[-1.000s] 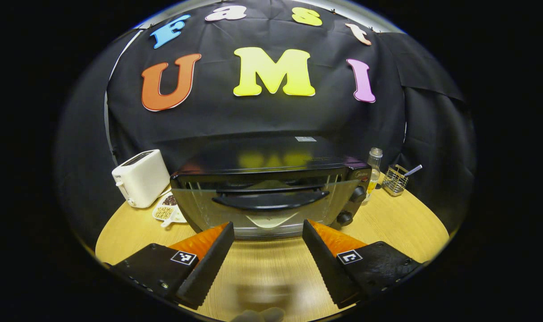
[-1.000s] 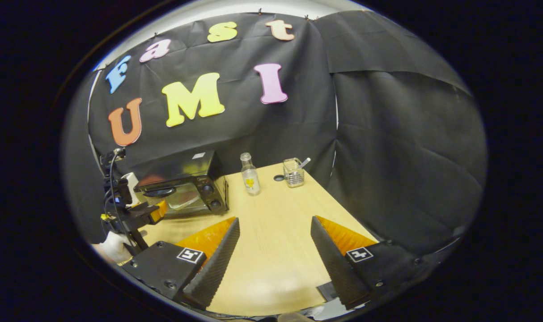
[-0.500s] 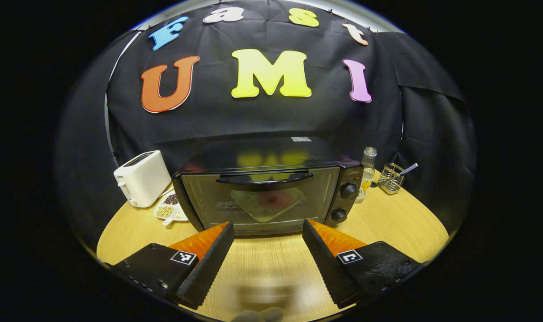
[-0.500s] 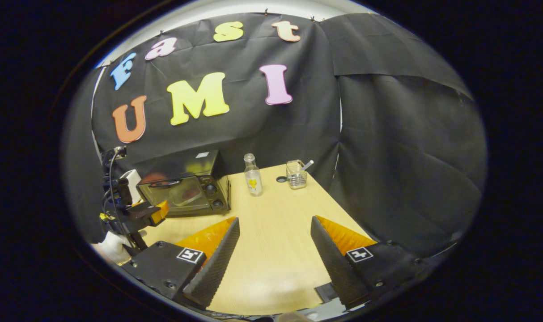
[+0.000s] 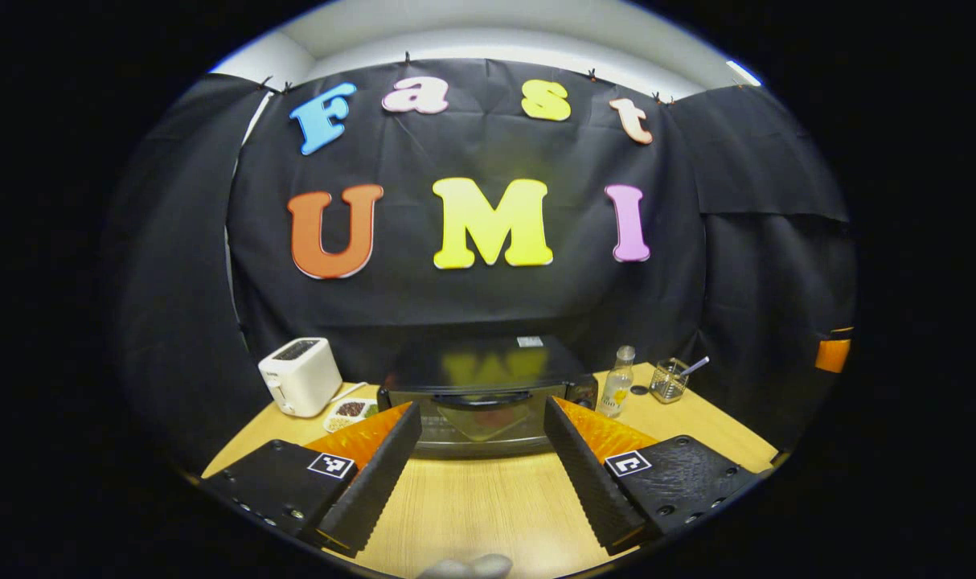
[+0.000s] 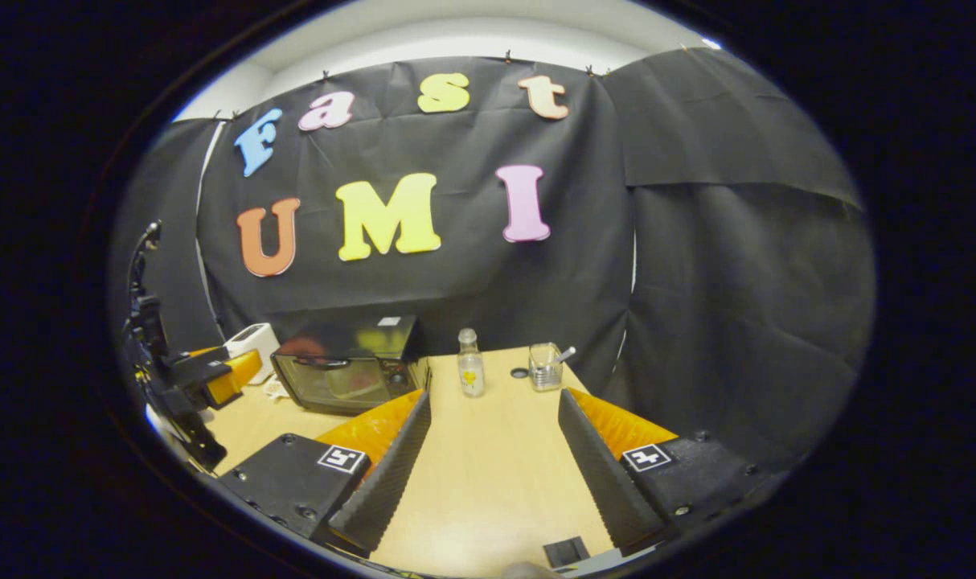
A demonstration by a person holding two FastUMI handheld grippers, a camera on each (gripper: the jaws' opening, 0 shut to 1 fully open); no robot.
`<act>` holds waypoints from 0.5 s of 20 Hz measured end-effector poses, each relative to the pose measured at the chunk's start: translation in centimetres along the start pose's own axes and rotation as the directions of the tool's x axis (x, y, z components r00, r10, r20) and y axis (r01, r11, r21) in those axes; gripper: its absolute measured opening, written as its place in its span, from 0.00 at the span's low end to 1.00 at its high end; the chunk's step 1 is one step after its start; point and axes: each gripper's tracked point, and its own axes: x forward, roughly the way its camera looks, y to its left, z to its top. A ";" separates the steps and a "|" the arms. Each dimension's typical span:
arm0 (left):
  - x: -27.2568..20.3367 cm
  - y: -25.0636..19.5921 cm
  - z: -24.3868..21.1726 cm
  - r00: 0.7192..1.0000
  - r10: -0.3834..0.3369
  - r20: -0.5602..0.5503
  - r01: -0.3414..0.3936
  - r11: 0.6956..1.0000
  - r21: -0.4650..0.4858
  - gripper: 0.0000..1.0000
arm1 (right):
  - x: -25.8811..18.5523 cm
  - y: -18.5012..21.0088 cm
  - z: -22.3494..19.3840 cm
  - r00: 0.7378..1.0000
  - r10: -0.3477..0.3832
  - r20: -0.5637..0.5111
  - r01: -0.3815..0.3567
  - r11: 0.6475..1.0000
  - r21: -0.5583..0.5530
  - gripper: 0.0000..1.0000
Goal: Open the electric oven with the left hand, put the food in, and close the electric oven.
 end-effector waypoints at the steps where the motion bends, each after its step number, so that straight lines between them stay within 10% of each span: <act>1: -1.9 -0.1 1.4 1.000 0.017 0.019 -0.017 1.000 -0.001 0.97 | -0.7 -0.4 1.2 0.999 0.019 0.028 -0.019 1.000 0.001 1.00; 10: -17.0 -5.2 6.9 0.976 0.158 0.150 -0.161 0.987 0.006 0.97 | -7.1 -6.5 5.9 0.972 0.153 0.178 -0.151 0.988 -0.027 1.00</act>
